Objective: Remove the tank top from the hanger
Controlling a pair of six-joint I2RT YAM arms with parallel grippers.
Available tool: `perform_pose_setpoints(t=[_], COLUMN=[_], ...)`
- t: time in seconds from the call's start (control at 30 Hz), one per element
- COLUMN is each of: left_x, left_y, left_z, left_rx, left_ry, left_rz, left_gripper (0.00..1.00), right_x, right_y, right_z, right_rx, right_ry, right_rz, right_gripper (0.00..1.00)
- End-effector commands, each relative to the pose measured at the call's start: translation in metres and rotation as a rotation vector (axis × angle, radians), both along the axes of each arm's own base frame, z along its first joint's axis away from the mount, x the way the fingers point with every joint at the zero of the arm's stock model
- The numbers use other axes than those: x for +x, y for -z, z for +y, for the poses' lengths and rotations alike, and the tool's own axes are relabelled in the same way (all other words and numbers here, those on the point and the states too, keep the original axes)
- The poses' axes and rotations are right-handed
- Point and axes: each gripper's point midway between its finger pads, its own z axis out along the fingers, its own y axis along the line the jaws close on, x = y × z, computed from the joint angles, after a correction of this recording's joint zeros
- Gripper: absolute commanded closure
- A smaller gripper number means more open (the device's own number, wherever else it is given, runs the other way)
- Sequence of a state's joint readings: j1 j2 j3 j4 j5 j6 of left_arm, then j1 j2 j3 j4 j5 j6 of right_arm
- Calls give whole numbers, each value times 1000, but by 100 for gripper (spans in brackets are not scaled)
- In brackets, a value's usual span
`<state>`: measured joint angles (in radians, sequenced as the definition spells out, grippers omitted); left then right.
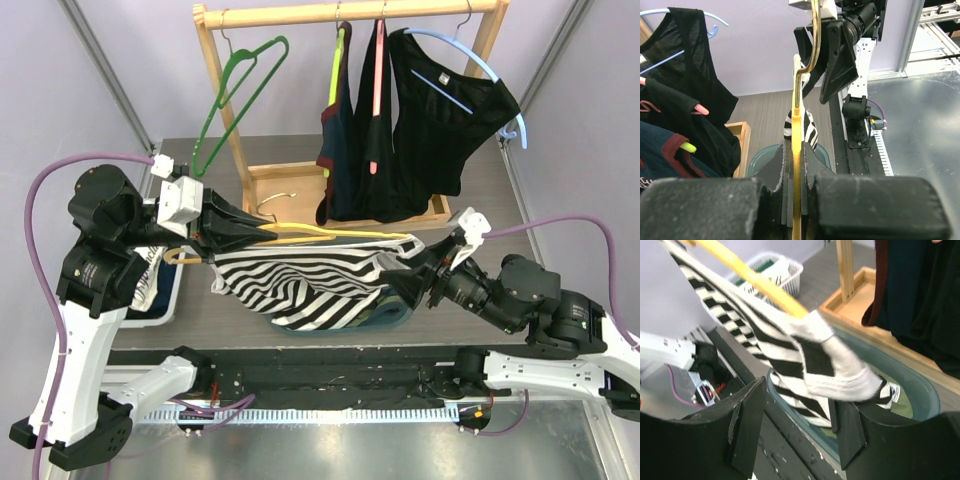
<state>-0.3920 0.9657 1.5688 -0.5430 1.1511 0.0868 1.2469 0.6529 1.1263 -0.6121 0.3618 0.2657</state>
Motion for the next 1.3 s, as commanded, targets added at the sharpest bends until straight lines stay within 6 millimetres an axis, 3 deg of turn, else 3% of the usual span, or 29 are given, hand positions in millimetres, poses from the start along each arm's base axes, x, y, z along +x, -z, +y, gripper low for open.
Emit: perform_pose_setpoints(t=[0.0,0.23,0.43,0.57,0.7,0.83,0.97,1.13,1.2,1.27], left_x=[-11,-11,-12,-12,-13,-14,-12,-12,-13,-13], left_y=[-14,-12,-7,-6,-4,-5,-6,-7,-10,-10], left_z=[3,4,4,4,4,5,4,4,4,4], left_rx=[-27,-26,-22,-21,-20,-22,-22,-24,-26,-26], left_ry=[19,22,23,22,25,23,22,22,22,23], left_rz=[-71,-65,-55,-55,-51,-58,-58,-62,-66,-63], left_gripper=[100,100,100,100,100,100,100,100,100,100], right_x=[14,22,19,19,19,19,18,21,19,19], right_y=[-32,-49,-56,-61,-61,-54,-34,-8,-3,5], right_z=[-14,-30,-24,-23,-23,-29,-32,-41,-40,-38], right_rx=[165,316,358,380,381,365,328,301,294,272], right_ry=[107,191,162,162,160,179,186,230,219,212], right_rz=[-59,-91,-92,-93,-91,-61,-26,3,6,6], right_gripper=[40,39,44,55,73,79,65,60,41,34])
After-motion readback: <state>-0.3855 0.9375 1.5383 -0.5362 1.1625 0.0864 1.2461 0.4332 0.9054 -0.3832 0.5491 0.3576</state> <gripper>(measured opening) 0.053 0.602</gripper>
